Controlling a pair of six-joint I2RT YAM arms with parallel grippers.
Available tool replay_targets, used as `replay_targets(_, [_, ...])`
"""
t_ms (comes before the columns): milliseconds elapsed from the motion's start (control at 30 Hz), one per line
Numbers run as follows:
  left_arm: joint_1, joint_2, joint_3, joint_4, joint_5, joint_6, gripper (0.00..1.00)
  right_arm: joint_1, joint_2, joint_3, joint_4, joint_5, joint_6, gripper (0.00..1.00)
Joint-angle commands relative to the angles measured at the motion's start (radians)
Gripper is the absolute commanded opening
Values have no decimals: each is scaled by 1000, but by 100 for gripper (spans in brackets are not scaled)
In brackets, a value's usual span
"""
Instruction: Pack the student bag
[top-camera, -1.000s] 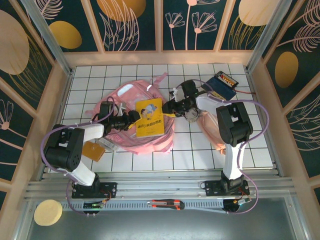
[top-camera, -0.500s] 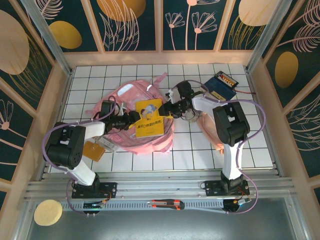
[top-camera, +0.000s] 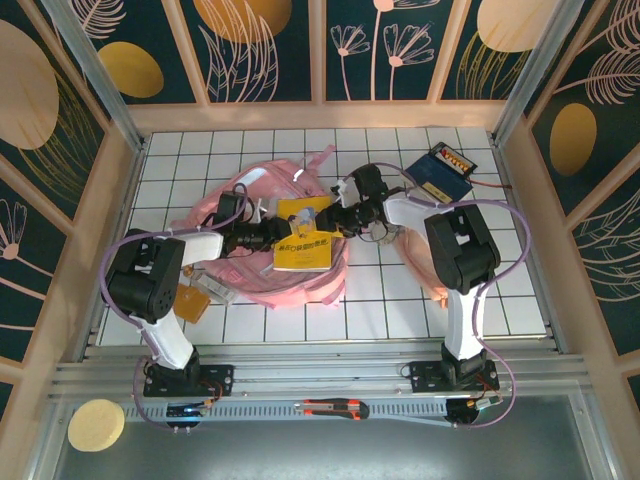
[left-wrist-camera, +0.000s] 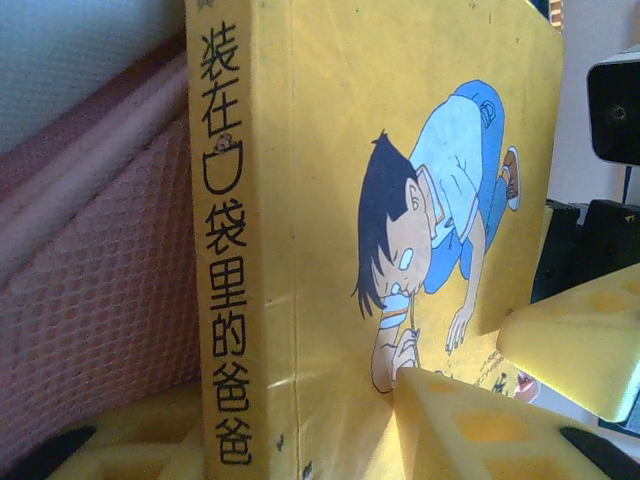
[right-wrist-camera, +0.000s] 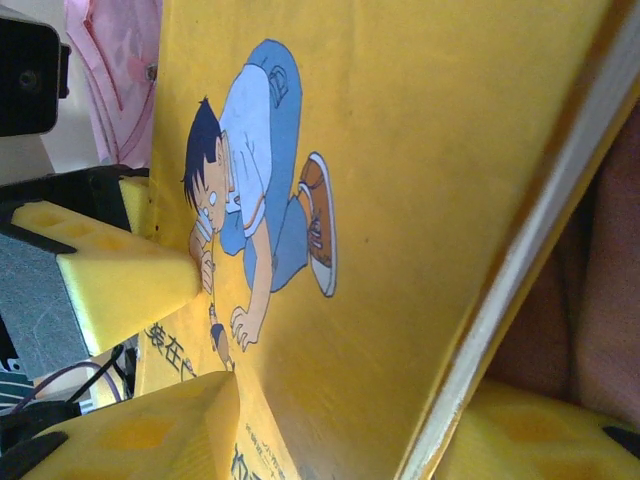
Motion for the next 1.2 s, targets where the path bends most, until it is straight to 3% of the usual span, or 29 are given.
replay_targets(0, [-29, 21, 10, 39, 65, 9, 40, 32, -66, -47, 74, -42, 54, 50])
replay_targets(167, [-31, 12, -6, 123, 99, -46, 24, 7, -158, -129, 186, -36, 133, 47])
replay_targets(267, [-30, -2, -3, 165, 116, -74, 2, 7, -173, -130, 203, -59, 149, 48])
replay_targets(300, [-29, -11, 1, 160, 117, -76, 0, 6, -175, -128, 203, -65, 150, 50])
replay_targets(400, [-29, -46, 15, 157, 129, -82, 0, -4, -187, -130, 186, -60, 144, 57])
replay_targets(467, [-27, -96, 20, 185, 142, -118, 0, -24, -203, -143, 181, -67, 148, 75])
replay_targets(500, [-27, -114, 27, 206, 150, -147, 0, -37, -215, -151, 181, -76, 151, 89])
replay_targets(567, [-27, -143, 40, 262, 168, -206, 0, -60, -243, -163, 181, -97, 157, 99])
replay_targets(833, [-27, -178, 112, 392, 210, -365, 0, -71, -316, -172, 271, -238, 204, 99])
replay_targets(1033, [-27, -198, 95, 520, 217, -479, 0, -69, -307, -185, 444, -308, 299, 99])
replay_targets(1167, [-31, -214, 107, 442, 203, -432, 0, -63, -314, -178, 565, -336, 375, 96])
